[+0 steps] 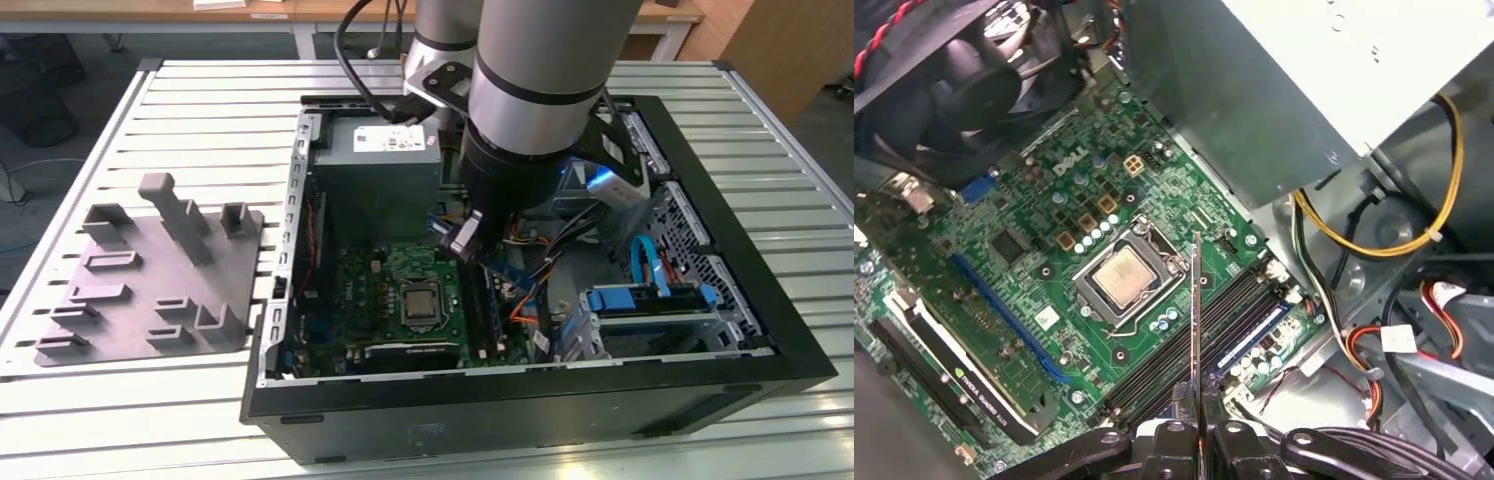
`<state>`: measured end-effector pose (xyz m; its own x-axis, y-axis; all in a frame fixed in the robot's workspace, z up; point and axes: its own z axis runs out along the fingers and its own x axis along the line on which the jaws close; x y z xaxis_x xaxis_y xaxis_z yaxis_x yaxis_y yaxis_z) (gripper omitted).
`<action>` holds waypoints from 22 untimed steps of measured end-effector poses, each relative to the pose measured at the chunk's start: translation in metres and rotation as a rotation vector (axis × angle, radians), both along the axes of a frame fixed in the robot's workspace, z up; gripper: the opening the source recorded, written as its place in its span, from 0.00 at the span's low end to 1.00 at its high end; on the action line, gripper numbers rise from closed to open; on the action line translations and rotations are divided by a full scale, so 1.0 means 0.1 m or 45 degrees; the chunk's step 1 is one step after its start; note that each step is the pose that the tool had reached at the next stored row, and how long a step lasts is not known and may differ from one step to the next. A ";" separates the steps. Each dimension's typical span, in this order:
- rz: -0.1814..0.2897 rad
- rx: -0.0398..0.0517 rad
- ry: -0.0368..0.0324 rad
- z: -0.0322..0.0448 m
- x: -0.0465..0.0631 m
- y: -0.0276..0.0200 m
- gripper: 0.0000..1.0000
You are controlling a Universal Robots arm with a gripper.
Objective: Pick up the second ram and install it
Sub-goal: 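Insert the second ram into the second slot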
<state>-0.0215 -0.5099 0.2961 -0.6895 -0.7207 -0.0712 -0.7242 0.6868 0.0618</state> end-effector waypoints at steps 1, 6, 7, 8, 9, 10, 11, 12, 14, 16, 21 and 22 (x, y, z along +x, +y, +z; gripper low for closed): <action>-0.014 0.000 0.0000 0.000 0.00 0.000 0.14; -0.079 0.000 0.0000 -0.001 0.00 0.000 0.14; -0.091 0.000 0.0000 -0.001 0.00 0.000 0.14; -0.105 0.000 0.0000 -0.001 0.00 0.000 0.14; -0.118 0.000 0.0000 -0.001 0.00 0.000 0.14; -0.130 0.000 0.0000 -0.001 0.00 0.000 0.14; -0.142 0.000 0.0000 -0.001 0.00 0.000 0.14; -0.154 0.000 0.0000 -0.001 0.00 0.000 0.14; -0.178 0.000 0.0000 -0.001 0.00 0.000 0.14; -0.201 0.000 0.0000 -0.001 0.00 0.000 0.14; -0.259 0.000 0.0000 -0.001 0.00 0.000 0.14; -0.271 0.000 0.0000 -0.002 0.00 0.000 0.14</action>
